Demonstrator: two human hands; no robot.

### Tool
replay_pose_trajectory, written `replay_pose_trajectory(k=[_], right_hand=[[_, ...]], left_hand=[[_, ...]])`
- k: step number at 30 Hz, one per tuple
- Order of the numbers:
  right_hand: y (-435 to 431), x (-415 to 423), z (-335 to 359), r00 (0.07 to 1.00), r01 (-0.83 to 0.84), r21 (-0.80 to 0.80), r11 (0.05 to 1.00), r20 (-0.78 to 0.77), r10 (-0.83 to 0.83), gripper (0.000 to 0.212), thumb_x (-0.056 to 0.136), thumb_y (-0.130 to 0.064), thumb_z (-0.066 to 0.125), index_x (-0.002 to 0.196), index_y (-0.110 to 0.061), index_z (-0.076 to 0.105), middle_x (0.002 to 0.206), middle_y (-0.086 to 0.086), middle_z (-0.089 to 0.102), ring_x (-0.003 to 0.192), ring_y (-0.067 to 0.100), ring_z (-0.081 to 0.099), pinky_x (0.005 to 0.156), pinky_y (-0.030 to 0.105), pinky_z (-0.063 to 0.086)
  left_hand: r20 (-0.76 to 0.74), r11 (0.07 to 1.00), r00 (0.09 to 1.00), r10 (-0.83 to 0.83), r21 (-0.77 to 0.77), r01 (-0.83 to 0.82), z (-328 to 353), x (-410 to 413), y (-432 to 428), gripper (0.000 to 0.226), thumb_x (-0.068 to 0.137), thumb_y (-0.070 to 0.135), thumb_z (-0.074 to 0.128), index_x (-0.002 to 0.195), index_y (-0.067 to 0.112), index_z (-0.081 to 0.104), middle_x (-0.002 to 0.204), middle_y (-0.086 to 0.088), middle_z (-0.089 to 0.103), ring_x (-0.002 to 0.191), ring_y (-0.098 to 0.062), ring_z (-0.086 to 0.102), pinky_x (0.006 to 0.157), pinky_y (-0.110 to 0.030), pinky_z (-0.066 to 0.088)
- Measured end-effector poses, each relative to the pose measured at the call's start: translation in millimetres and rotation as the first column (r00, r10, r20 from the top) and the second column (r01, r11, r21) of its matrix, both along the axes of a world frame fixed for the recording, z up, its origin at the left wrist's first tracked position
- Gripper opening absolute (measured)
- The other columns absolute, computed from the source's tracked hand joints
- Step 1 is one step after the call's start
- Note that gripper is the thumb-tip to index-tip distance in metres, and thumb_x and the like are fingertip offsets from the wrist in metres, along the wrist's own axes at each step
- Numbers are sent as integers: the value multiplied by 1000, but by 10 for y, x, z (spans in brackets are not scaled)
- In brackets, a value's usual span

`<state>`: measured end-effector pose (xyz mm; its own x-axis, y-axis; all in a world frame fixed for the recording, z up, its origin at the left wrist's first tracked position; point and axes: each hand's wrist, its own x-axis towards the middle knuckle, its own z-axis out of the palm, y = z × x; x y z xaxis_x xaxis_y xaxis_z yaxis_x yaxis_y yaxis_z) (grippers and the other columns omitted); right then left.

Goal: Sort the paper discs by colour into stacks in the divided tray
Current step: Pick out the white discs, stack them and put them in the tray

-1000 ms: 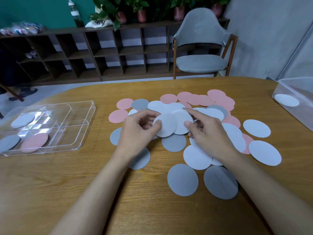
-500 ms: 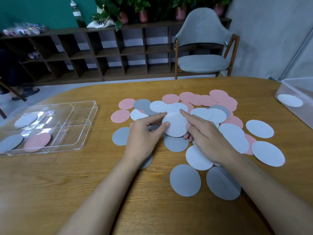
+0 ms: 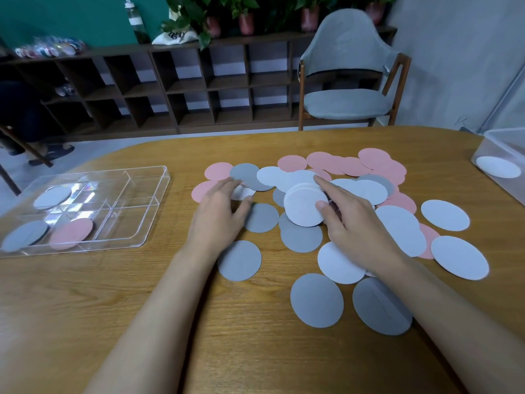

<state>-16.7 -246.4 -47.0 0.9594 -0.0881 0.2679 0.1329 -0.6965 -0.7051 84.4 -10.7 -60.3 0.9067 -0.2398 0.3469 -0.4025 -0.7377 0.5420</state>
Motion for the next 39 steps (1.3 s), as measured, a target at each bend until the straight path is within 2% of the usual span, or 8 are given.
replay_pose_trajectory(k=[5,10,13,18,23,29,35,39], right_hand=[[-13,15,-13,1000,8,8,1000,-3,-8,48,109,-23,46,156,-23,41,95,-26,48,91,3,44,81,21,35],[-24,12,-3,1000,12,7,1000,-1,-12,47,109,-23,46,156,-23,42,107,-14,55,98,4,45,85,24,35],[-23,21,-10,1000,12,7,1000,-1,-12,47,109,-23,46,155,-23,43,100,-22,52,93,2,44,84,24,34],[-27,26,-12,1000,13,6,1000,3,-13,47,109,-22,46,155,-23,43,105,-13,55,92,5,46,83,24,35],[-34,36,-24,1000,8,2,1000,3,-8,46,108,-23,46,155,-24,43,96,-24,52,90,-3,50,77,16,37],[-30,45,-10,1000,15,-4,1000,12,-15,46,108,-23,46,154,-23,45,96,-16,56,92,-3,51,78,8,36],[-37,33,-8,1000,8,2,1000,17,-8,46,108,-23,47,154,-23,44,96,-18,56,92,-2,51,77,13,37],[-30,28,-9,1000,0,23,1000,16,-1,46,108,-23,47,155,-23,44,90,-21,55,94,11,54,83,26,38]], left_hand=[[-16,995,996,83,65,-82,-4,48,20,37,92,44,73,110,12,72,105,0,70,101,-24,62,82,-45,55],[14,982,989,148,115,-149,46,52,75,51,81,60,79,116,23,75,108,6,71,107,-20,64,76,-38,54],[1,978,989,151,145,-149,42,62,87,50,80,63,78,109,22,77,109,7,67,106,-20,61,71,-35,49],[-32,994,998,51,97,-48,41,94,123,47,83,56,79,111,20,71,109,3,70,106,-18,60,83,-43,55],[-61,997,998,-32,64,35,53,102,135,50,77,56,83,117,26,73,118,6,69,118,-23,59,94,-44,52],[-82,997,995,-62,49,66,82,55,129,44,78,73,64,94,35,78,107,8,69,105,-18,60,90,-44,53],[-152,996,985,-88,-2,88,117,10,66,38,76,42,90,108,29,74,109,6,60,105,-17,56,86,-30,41],[-116,997,992,-41,-64,34,170,-5,78,37,84,20,84,120,26,76,98,8,61,83,-10,54,77,-24,45]])
